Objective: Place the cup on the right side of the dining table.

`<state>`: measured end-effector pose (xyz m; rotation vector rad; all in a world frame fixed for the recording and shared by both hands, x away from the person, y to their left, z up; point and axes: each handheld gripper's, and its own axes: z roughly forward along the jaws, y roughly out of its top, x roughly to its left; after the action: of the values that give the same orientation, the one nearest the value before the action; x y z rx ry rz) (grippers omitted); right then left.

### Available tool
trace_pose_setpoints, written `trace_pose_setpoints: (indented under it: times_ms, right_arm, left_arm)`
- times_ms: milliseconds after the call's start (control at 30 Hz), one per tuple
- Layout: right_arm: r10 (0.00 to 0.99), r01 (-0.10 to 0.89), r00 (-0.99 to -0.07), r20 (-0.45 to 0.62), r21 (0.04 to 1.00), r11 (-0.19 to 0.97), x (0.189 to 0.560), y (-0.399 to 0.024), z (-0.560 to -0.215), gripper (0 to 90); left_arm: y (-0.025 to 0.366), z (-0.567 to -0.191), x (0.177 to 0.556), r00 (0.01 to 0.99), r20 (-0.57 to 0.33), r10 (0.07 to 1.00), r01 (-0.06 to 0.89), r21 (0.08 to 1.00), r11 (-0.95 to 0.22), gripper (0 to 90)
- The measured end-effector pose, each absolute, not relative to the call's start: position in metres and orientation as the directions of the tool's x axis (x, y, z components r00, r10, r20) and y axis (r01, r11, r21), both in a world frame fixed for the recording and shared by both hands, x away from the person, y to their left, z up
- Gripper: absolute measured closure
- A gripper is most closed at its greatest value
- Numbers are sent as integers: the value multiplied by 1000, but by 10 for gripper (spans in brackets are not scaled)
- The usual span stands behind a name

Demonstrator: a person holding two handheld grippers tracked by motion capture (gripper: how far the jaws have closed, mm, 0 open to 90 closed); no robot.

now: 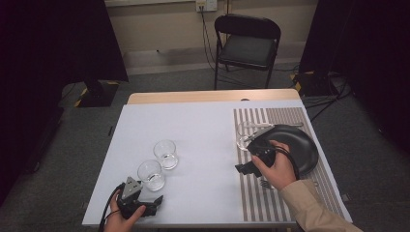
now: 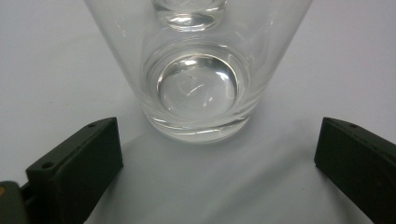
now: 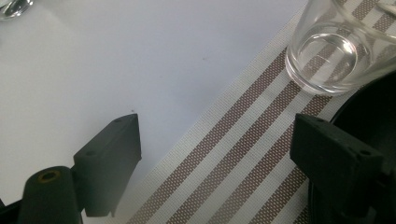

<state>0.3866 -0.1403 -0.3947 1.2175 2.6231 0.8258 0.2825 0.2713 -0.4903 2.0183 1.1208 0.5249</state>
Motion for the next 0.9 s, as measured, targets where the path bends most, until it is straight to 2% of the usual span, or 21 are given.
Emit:
trace_pose_setpoints:
  times_ms: [900]
  right_arm:
    - [722, 657, -683, 108, 524, 542, 375, -144, -403, 158]
  left_arm:
    - [271, -490, 282, 531, -7, 847, 537, 776, -330, 0]
